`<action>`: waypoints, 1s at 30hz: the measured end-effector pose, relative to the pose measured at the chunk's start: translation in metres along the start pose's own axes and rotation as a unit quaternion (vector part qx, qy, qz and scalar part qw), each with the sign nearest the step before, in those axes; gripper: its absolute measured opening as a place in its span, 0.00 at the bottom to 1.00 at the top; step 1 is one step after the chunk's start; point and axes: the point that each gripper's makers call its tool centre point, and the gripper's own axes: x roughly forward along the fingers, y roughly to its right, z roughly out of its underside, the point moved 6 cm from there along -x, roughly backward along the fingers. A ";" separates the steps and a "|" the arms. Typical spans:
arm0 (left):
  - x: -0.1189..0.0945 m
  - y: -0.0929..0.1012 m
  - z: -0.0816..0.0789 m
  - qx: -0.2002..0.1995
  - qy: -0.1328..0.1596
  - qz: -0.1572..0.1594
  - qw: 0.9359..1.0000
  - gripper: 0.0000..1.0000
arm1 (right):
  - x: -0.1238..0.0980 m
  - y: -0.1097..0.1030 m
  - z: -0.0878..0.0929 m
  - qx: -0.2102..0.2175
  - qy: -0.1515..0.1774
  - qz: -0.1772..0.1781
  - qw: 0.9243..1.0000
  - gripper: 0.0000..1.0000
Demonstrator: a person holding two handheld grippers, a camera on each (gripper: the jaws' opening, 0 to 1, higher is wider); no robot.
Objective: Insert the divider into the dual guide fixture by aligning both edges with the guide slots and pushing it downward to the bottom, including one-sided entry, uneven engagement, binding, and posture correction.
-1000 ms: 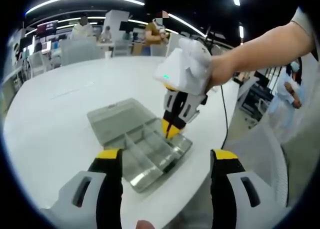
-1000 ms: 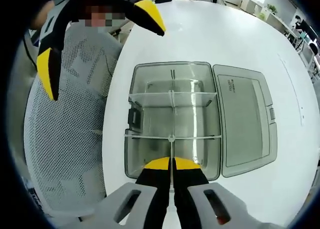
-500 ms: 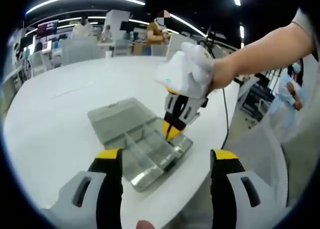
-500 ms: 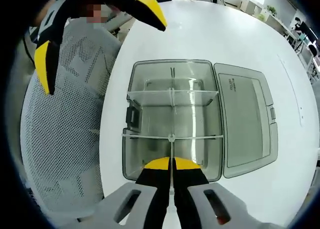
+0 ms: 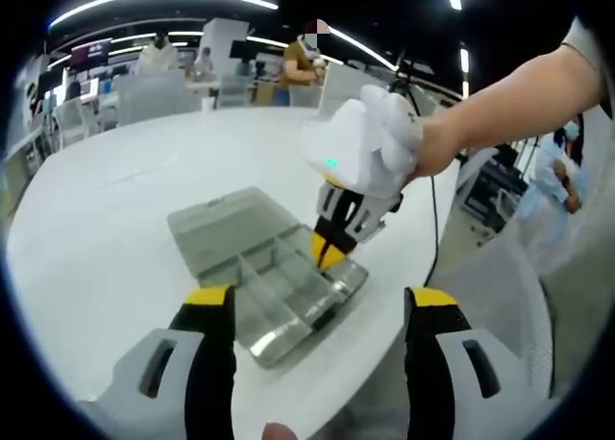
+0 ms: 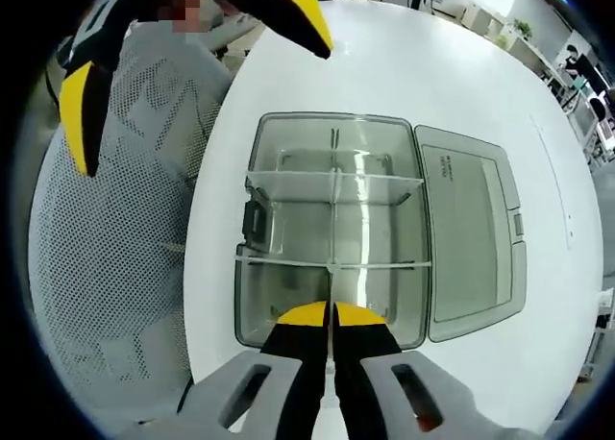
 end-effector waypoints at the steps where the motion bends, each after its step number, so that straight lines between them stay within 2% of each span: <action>1: 0.000 0.000 0.000 0.000 0.000 0.000 1.000 0.69 | 0.000 0.000 0.000 0.001 0.000 0.001 1.000 0.00; 21: -0.003 0.003 0.001 0.003 -0.001 -0.003 1.000 0.69 | 0.000 -0.002 0.001 -0.021 -0.003 0.010 1.000 0.01; 23: -0.003 0.003 0.001 0.002 -0.001 -0.004 1.000 0.69 | 0.000 -0.004 0.002 -0.014 0.002 0.006 1.000 0.06; 30: -0.003 0.006 0.000 0.005 -0.003 -0.003 1.000 0.70 | -0.006 -0.004 0.004 0.009 0.029 0.015 0.999 0.07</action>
